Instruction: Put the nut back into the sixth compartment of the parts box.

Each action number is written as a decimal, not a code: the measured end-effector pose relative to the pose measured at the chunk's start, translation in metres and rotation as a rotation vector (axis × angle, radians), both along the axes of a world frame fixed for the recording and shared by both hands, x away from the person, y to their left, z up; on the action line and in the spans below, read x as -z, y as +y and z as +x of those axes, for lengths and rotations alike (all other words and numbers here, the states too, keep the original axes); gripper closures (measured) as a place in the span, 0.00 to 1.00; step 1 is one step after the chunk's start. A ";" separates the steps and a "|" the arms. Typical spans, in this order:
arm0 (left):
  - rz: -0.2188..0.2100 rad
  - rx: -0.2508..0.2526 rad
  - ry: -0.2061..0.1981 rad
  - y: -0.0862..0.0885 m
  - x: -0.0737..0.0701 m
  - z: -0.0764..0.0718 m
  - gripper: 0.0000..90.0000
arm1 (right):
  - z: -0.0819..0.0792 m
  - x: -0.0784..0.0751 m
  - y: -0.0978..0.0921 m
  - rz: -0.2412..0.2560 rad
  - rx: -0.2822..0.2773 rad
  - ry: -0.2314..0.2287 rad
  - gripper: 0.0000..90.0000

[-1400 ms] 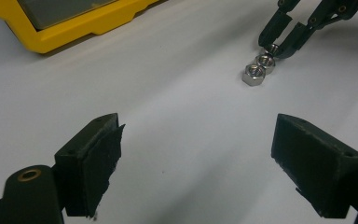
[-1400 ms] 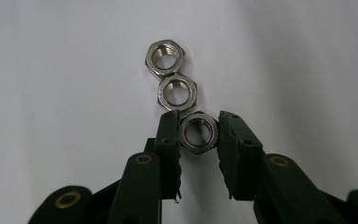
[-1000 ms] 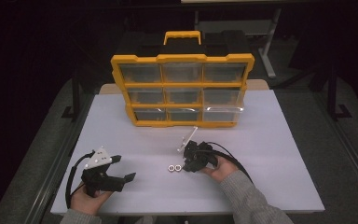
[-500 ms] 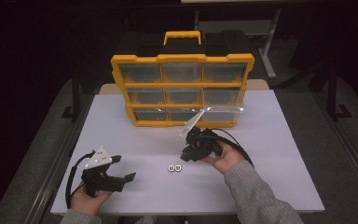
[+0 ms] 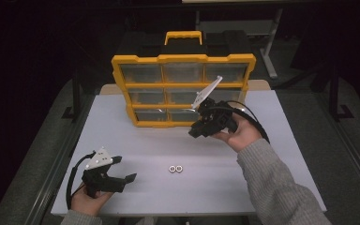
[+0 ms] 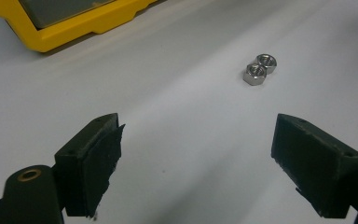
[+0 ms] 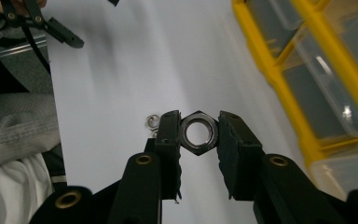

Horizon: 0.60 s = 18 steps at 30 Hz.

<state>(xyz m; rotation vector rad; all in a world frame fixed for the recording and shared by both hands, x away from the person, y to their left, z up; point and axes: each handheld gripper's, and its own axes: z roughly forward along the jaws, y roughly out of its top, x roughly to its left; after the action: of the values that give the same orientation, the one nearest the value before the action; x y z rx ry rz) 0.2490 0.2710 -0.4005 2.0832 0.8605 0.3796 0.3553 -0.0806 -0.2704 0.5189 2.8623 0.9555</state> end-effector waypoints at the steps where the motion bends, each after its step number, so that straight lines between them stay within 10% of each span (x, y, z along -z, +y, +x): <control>1: 0.007 0.002 -0.001 0.000 0.000 0.000 0.17 | 0.001 -0.005 -0.001 0.000 0.006 -0.006 0.77; 18: 0.016 0.003 0.000 0.003 -0.001 0.001 0.17 | 0.024 -0.060 -0.036 0.006 0.128 -0.048 0.77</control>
<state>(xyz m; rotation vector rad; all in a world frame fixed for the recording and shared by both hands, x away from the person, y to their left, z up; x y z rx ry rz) 0.2498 0.2738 -0.3995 2.0994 0.8565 0.3864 0.3796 -0.1170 -0.2104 0.6617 2.7465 0.9419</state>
